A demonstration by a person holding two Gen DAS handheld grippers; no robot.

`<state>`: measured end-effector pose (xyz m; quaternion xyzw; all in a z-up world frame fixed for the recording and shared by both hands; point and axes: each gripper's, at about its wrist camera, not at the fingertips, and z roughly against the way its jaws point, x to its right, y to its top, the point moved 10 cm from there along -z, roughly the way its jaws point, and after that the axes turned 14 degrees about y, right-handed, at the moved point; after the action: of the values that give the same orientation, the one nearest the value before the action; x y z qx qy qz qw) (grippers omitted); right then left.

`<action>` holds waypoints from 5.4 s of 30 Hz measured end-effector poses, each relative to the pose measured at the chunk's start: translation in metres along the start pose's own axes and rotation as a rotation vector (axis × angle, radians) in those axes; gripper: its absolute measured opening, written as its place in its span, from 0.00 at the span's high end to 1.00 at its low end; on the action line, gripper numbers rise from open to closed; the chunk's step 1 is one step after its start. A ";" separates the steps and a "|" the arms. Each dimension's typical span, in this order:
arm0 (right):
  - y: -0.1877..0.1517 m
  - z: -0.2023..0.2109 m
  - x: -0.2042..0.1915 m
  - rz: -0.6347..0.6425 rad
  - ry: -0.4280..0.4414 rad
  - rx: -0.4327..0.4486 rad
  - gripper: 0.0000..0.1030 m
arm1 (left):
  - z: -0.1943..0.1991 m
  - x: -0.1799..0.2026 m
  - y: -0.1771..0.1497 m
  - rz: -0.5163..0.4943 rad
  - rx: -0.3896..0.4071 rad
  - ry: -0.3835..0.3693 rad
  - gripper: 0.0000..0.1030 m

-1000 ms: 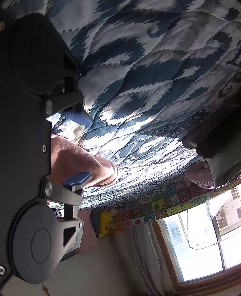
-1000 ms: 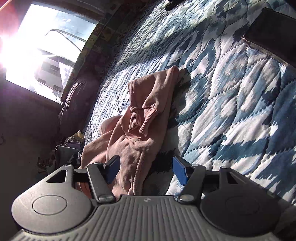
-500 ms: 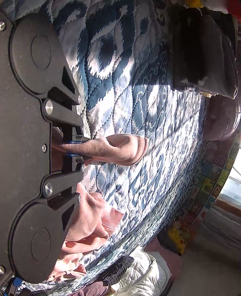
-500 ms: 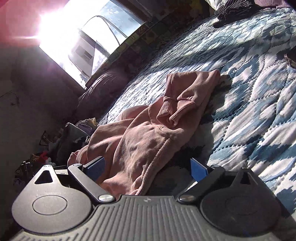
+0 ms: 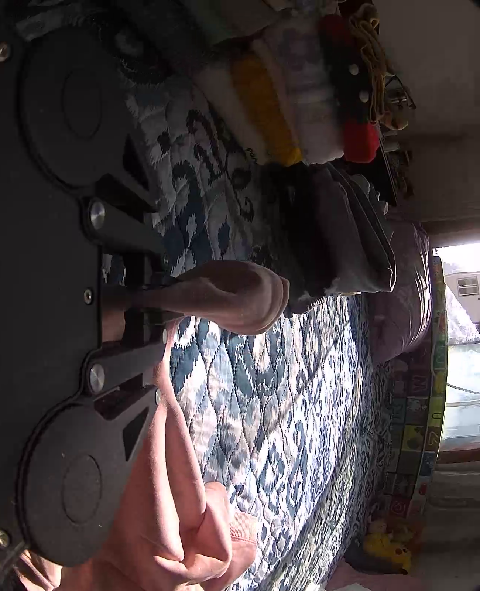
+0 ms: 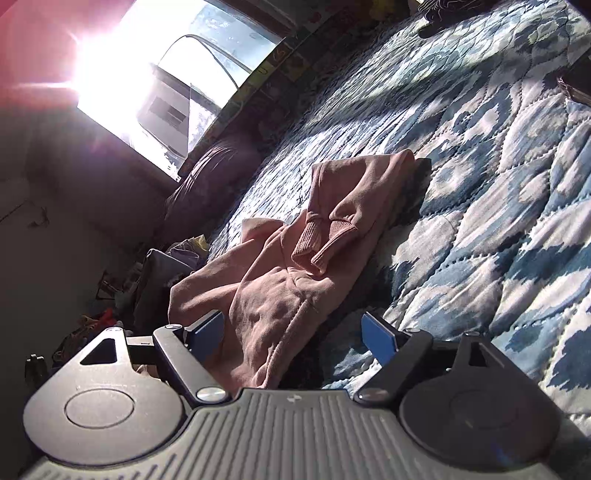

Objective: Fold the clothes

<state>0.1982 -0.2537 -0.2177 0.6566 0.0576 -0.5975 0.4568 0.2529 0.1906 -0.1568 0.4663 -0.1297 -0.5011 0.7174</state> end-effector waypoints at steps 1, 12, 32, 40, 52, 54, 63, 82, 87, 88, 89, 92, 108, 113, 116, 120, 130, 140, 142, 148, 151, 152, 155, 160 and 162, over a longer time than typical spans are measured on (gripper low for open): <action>-0.003 -0.001 -0.002 0.003 0.002 -0.012 0.23 | -0.011 -0.002 -0.006 -0.030 -0.034 0.037 0.71; -0.040 -0.022 -0.023 -0.167 0.002 -0.089 0.28 | 0.079 0.022 -0.045 0.003 -0.102 -0.232 0.45; -0.056 -0.016 -0.033 -0.301 -0.068 -0.077 0.93 | 0.179 0.140 -0.133 -0.985 0.311 -0.513 0.95; -0.080 0.024 -0.023 -0.257 -0.185 -0.139 0.92 | 0.192 0.144 -0.163 -1.097 0.282 -0.585 0.94; -0.033 0.050 -0.062 -0.028 -0.111 -0.018 0.83 | 0.138 0.042 -0.068 -0.333 0.069 -0.496 0.60; -0.031 0.041 -0.066 0.001 -0.090 -0.039 0.82 | 0.100 0.006 -0.054 -0.089 -0.019 -0.449 0.60; -0.052 -0.009 -0.060 0.040 -0.072 -0.135 0.76 | -0.027 -0.066 -0.042 0.599 -0.289 -0.474 0.62; -0.064 -0.012 -0.025 -0.070 -0.104 -0.126 0.78 | -0.008 -0.081 -0.004 0.577 -0.074 -0.378 0.99; -0.064 -0.012 -0.025 -0.077 -0.119 -0.136 0.78 | 0.004 -0.115 -0.024 0.523 -0.049 -0.227 0.99; -0.064 -0.012 -0.026 -0.072 -0.124 -0.142 0.78 | 0.000 -0.117 -0.032 0.509 -0.063 -0.209 0.99; -0.064 -0.013 -0.026 -0.069 -0.128 -0.149 0.78 | -0.008 -0.116 -0.043 0.498 -0.091 -0.195 0.98; -0.065 -0.013 -0.027 -0.062 -0.133 -0.165 0.78 | -0.033 -0.113 -0.075 0.473 -0.185 -0.159 0.89; -0.067 -0.013 -0.027 -0.030 -0.143 -0.178 0.78 | -0.044 -0.110 -0.010 0.403 -0.019 -0.268 0.71; -0.066 -0.013 -0.034 -0.007 -0.144 -0.183 0.70 | -0.040 -0.111 -0.030 0.286 -0.013 -0.168 0.63; -0.068 -0.013 -0.036 0.013 -0.145 -0.191 0.69 | -0.018 -0.107 -0.036 0.275 0.041 -0.216 0.63; -0.068 -0.015 -0.034 0.016 -0.144 -0.198 0.69 | -0.015 -0.067 -0.039 0.146 0.034 -0.312 0.67; -0.068 -0.015 -0.029 -0.007 -0.110 -0.179 0.69 | -0.062 -0.018 -0.013 0.059 -0.060 -0.331 0.84; -0.068 -0.012 -0.025 -0.028 -0.069 -0.170 0.69 | -0.050 -0.036 -0.021 -0.169 -0.026 -0.312 0.72; -0.068 -0.011 -0.024 -0.032 -0.063 -0.168 0.69 | -0.063 -0.028 -0.023 -0.188 -0.047 -0.286 0.72; -0.068 -0.011 -0.023 -0.037 -0.050 -0.166 0.70 | -0.060 -0.032 -0.011 -0.110 -0.023 -0.300 0.94; -0.068 -0.012 -0.023 -0.037 -0.040 -0.167 0.70 | -0.052 -0.036 0.000 -0.034 0.019 -0.333 0.94; -0.068 -0.012 -0.023 -0.038 -0.037 -0.167 0.70 | -0.055 -0.035 0.002 -0.002 0.010 -0.351 0.94; -0.067 -0.012 -0.022 -0.039 -0.032 -0.167 0.70 | -0.074 -0.023 -0.006 0.002 -0.036 -0.348 0.94; -0.067 -0.012 -0.022 -0.042 -0.028 -0.163 0.70 | -0.073 -0.022 0.002 0.003 -0.036 -0.322 0.93; -0.066 -0.012 -0.021 -0.042 -0.024 -0.163 0.70 | -0.068 -0.026 0.007 -0.001 -0.025 -0.307 0.91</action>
<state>0.1597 -0.1974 -0.2367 0.6085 0.1144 -0.6083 0.4966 0.2893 0.2497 -0.1798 0.3752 -0.2315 -0.5684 0.6947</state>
